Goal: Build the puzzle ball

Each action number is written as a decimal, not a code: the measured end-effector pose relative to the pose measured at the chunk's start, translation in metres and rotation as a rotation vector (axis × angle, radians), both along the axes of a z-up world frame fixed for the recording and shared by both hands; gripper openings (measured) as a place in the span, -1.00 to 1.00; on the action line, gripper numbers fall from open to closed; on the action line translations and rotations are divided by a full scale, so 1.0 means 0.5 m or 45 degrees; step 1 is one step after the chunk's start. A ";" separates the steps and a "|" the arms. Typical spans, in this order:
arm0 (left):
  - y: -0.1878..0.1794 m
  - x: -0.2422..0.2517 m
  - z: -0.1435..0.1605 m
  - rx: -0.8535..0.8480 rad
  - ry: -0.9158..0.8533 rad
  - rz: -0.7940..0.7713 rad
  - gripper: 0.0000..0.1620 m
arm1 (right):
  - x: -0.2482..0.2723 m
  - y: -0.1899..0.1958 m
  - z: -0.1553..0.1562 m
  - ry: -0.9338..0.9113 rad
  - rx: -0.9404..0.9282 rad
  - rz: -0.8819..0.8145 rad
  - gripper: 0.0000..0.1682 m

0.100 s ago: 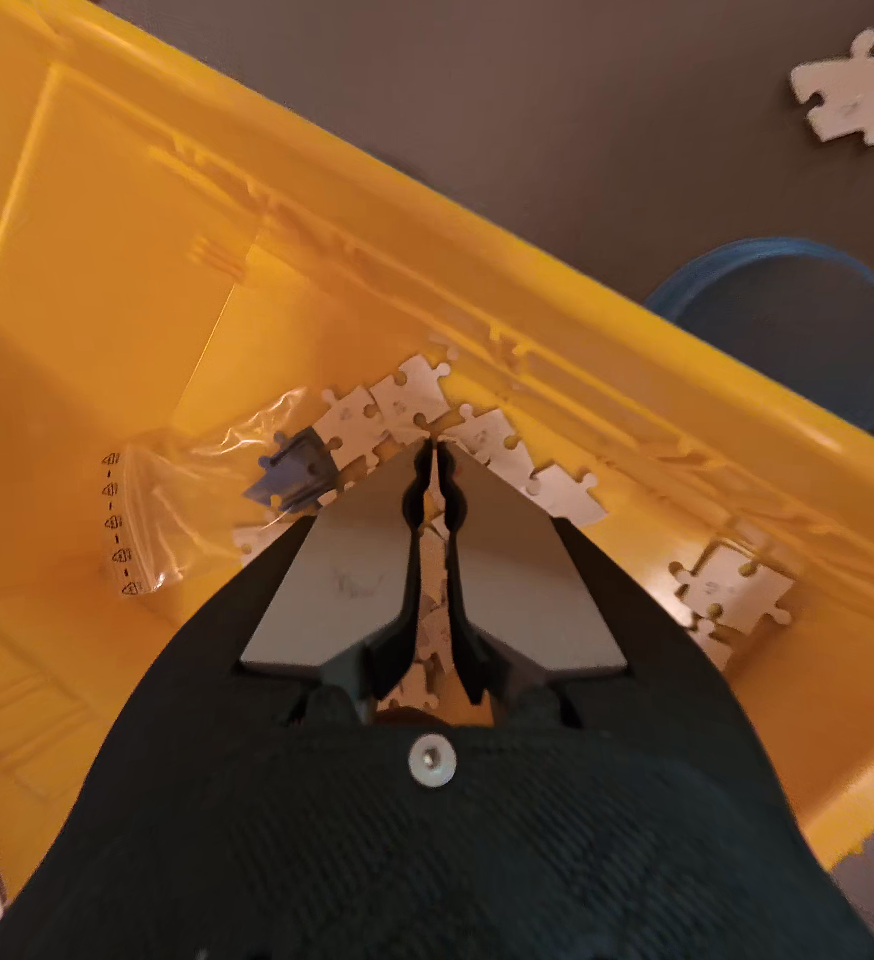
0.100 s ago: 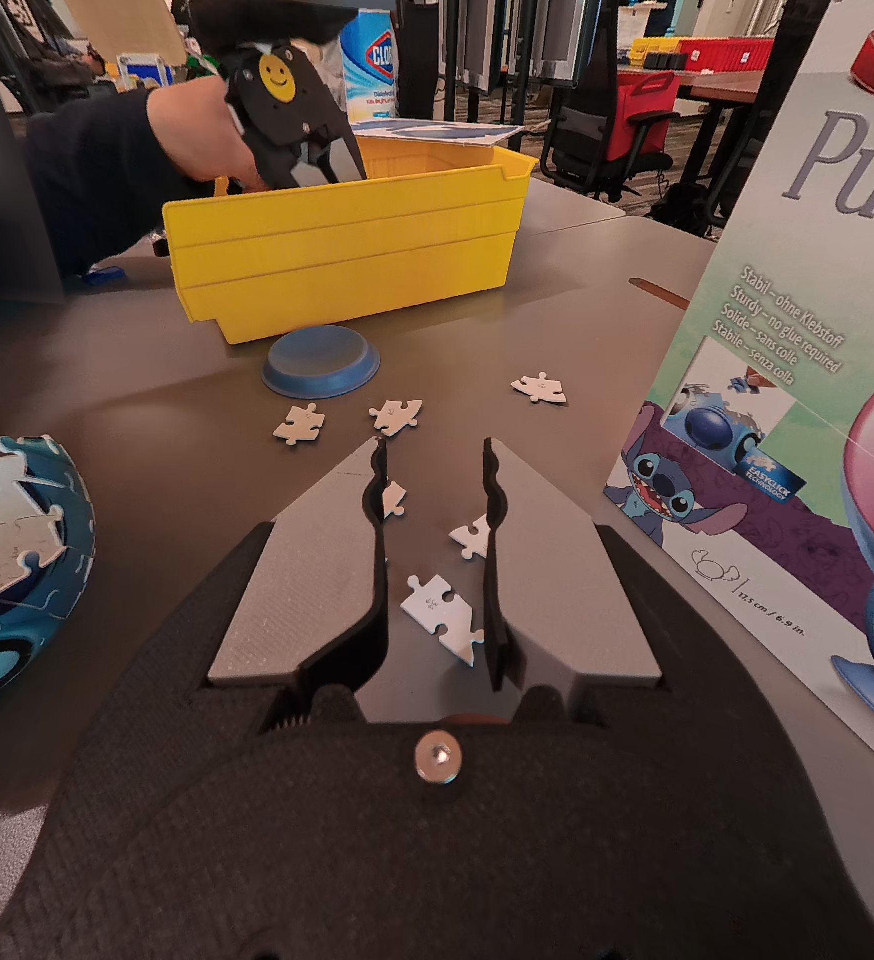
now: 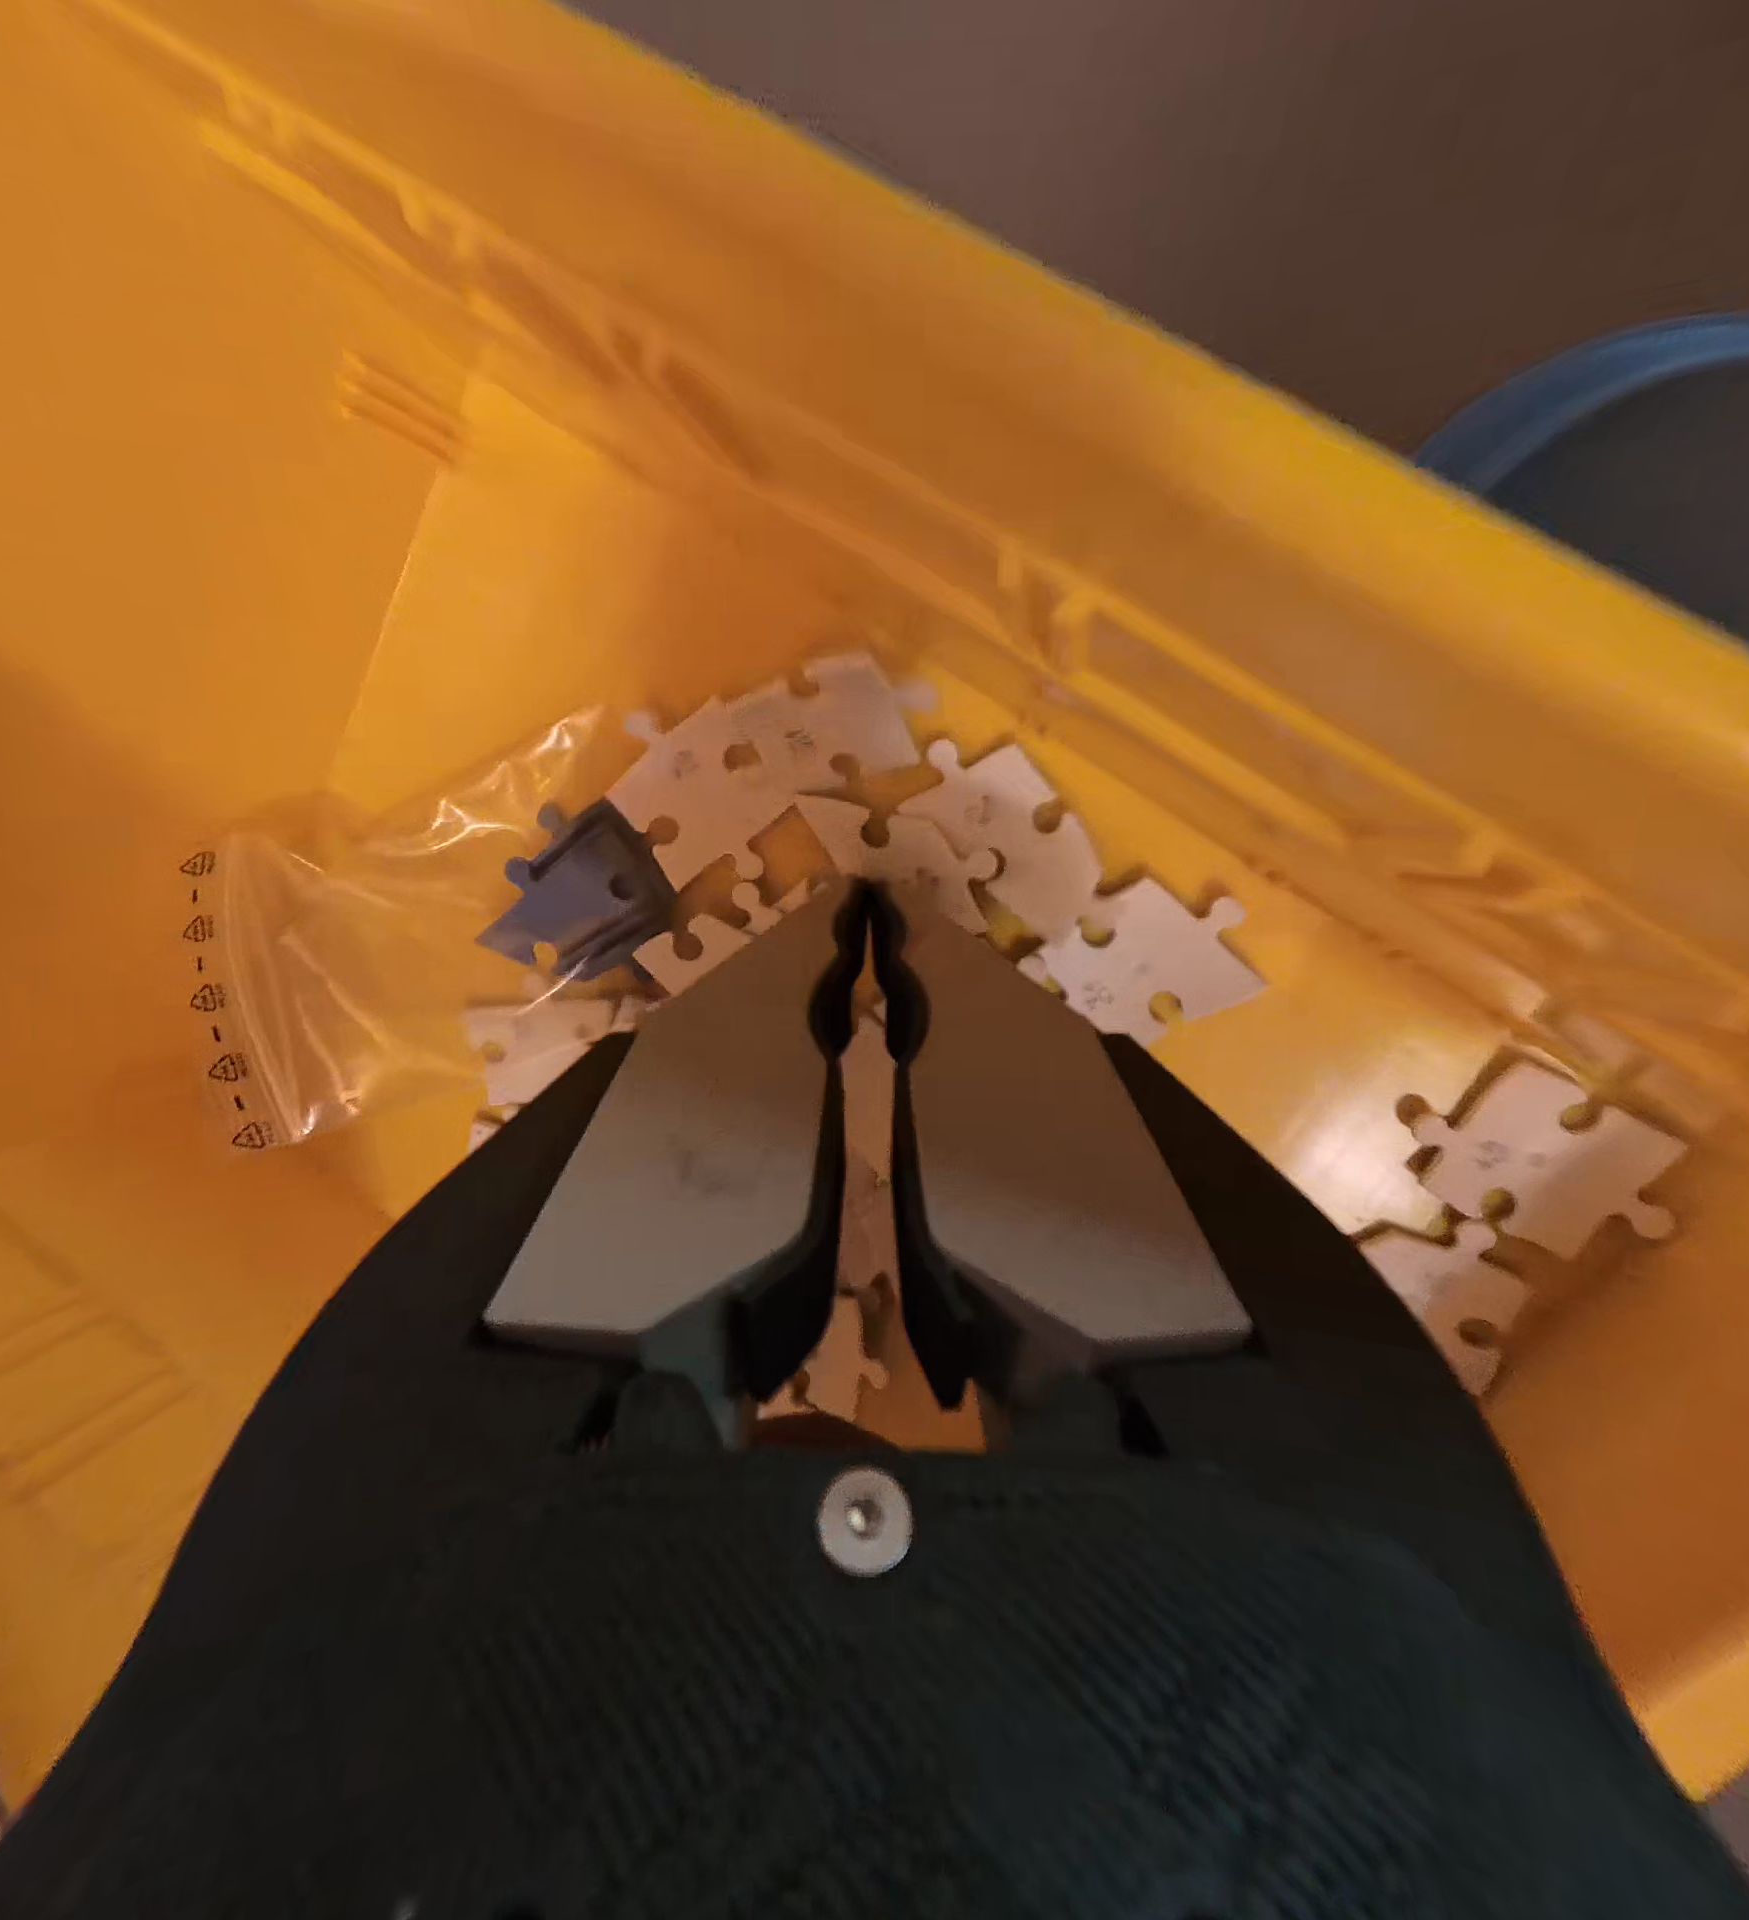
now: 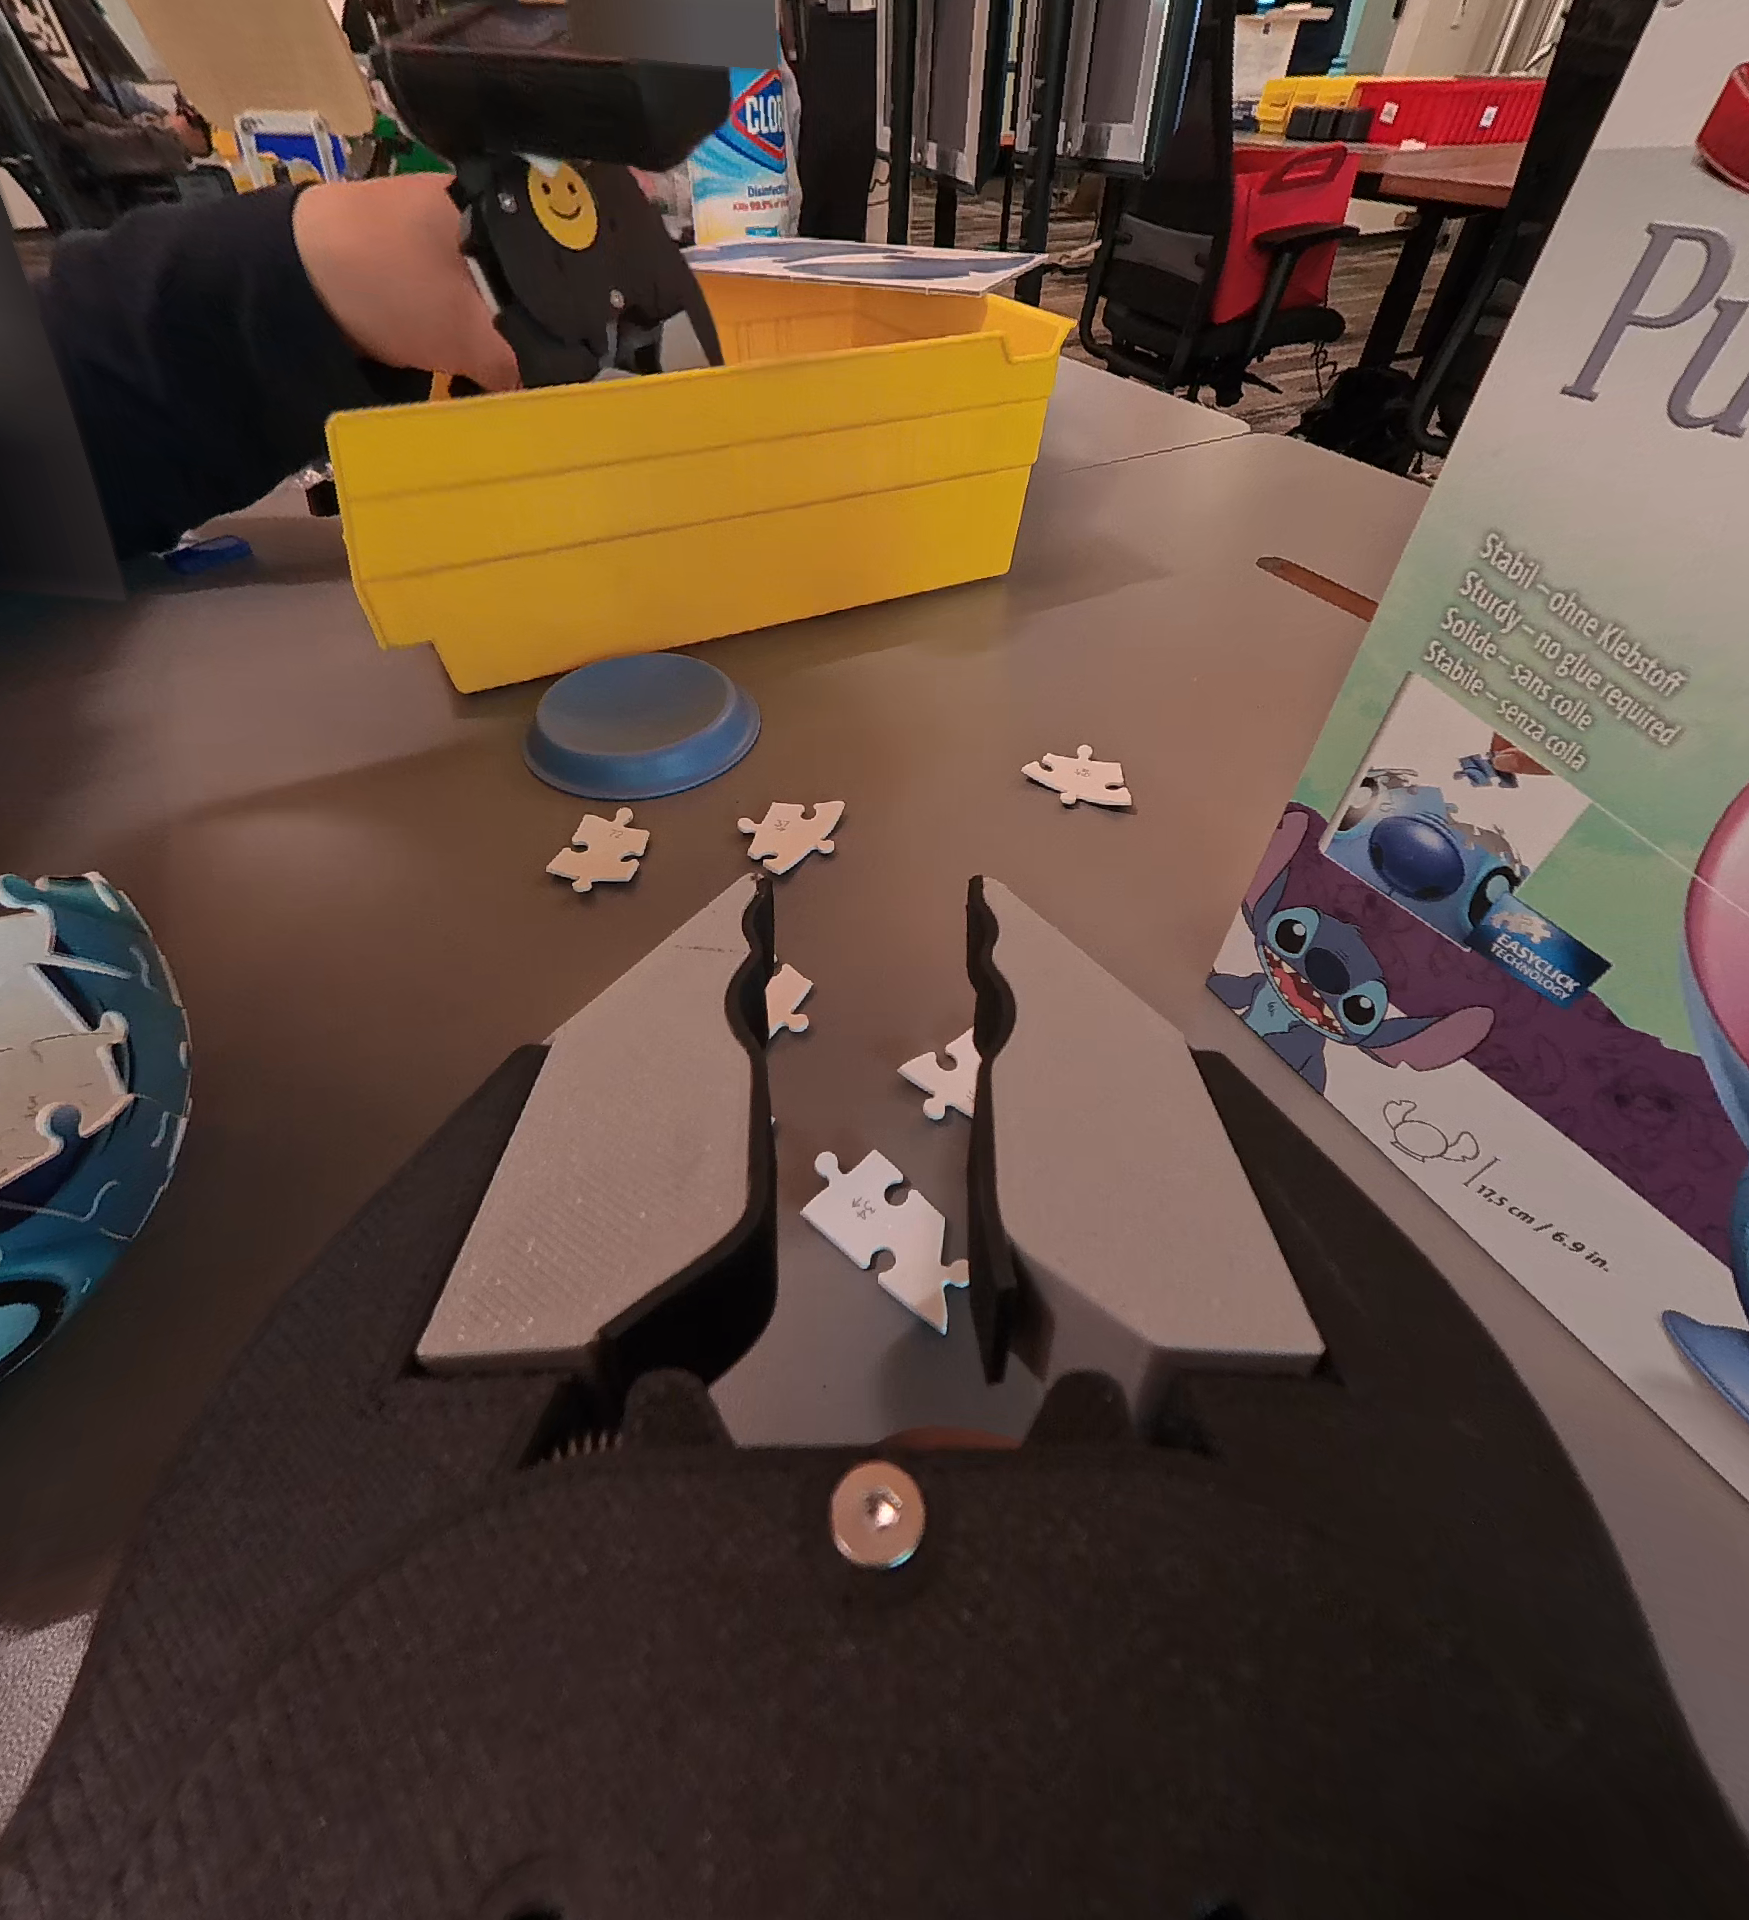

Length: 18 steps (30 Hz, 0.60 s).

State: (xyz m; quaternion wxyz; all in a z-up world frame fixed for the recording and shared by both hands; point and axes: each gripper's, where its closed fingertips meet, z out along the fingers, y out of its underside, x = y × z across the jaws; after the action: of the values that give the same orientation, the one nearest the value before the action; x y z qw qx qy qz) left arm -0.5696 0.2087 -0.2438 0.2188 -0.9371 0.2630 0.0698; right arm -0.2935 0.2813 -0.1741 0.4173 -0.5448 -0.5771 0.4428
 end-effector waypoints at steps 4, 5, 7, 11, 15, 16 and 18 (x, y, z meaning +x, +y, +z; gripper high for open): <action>-0.051 -0.027 0.006 -0.157 0.012 0.056 -1.00 | 0.000 0.000 0.000 -0.001 0.001 0.000 -0.59; -0.050 -0.035 0.019 -0.123 0.006 0.072 -1.00 | 0.000 0.000 0.000 -0.002 0.002 0.000 -0.59; -0.043 -0.042 0.044 -0.064 -0.047 0.097 -1.00 | -0.001 -0.001 0.000 -0.002 0.005 0.001 -0.59; -0.042 -0.075 0.053 -0.048 -0.028 0.159 -1.00 | -0.002 -0.001 -0.001 -0.005 0.008 0.001 -0.59; -0.044 -0.084 0.044 -0.070 -0.006 0.175 -1.00 | -0.002 0.000 0.000 -0.003 0.004 0.001 -0.59; -0.047 -0.092 0.041 -0.078 0.019 0.187 -1.00 | -0.002 -0.001 -0.001 -0.004 0.005 0.001 -0.59; -0.054 -0.107 0.035 -0.105 0.049 0.213 -0.99 | -0.002 -0.001 -0.001 -0.006 0.008 0.002 -0.59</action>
State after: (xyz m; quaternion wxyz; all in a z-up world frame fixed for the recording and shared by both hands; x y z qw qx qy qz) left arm -0.6230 0.1818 -0.2262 0.1685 -0.9624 0.1908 0.0948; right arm -0.2946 0.2807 -0.1747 0.4172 -0.5441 -0.5799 0.4401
